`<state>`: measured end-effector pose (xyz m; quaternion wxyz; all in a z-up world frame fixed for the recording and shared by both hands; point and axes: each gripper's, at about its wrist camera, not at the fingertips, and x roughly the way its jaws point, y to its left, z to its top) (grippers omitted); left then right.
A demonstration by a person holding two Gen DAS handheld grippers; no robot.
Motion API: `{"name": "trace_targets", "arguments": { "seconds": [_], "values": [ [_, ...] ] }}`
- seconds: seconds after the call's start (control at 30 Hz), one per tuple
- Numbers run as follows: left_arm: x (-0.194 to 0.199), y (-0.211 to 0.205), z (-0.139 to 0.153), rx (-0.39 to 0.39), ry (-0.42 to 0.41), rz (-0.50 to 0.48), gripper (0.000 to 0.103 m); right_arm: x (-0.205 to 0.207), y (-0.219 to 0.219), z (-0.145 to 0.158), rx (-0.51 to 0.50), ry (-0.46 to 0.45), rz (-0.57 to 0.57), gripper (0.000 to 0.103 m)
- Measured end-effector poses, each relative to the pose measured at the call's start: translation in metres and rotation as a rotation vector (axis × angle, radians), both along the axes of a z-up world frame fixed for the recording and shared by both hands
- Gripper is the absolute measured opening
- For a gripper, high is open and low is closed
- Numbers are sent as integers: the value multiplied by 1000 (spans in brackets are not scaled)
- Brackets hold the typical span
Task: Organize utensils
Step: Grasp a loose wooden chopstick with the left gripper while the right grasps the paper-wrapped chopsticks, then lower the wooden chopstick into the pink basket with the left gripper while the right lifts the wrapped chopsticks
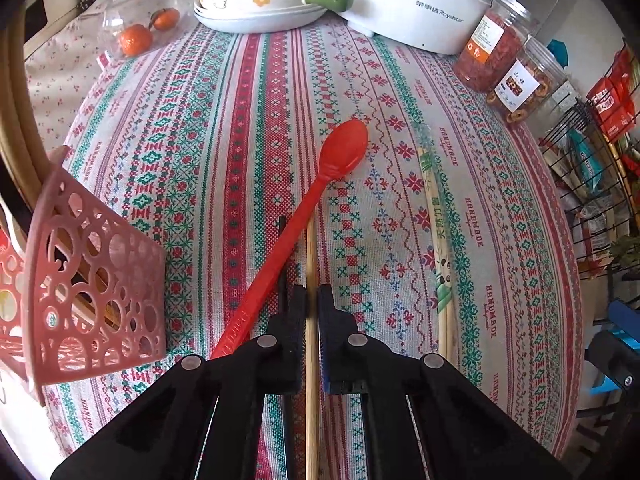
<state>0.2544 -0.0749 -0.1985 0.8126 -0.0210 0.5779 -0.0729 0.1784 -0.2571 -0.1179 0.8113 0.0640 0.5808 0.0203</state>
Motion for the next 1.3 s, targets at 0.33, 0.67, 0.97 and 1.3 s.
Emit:
{"name": "trace_targets", "arguments": {
  "seconds": [0.33,0.67,0.97,1.3],
  "values": [
    [-61,40,71,-125,-137,-15,6,20,21,-9,5,1,-8,82],
    [-114,89,118,-205,-258,-30,6,59,54,-31,41,-19,17,76],
    [-124,121,130,-204,-298,-21,6,91,76,-64,16,-3,39,25],
    [-127,132,130,-185,-310,-16,6,99,81,-76,-42,-28,41,9]
  ]
}}
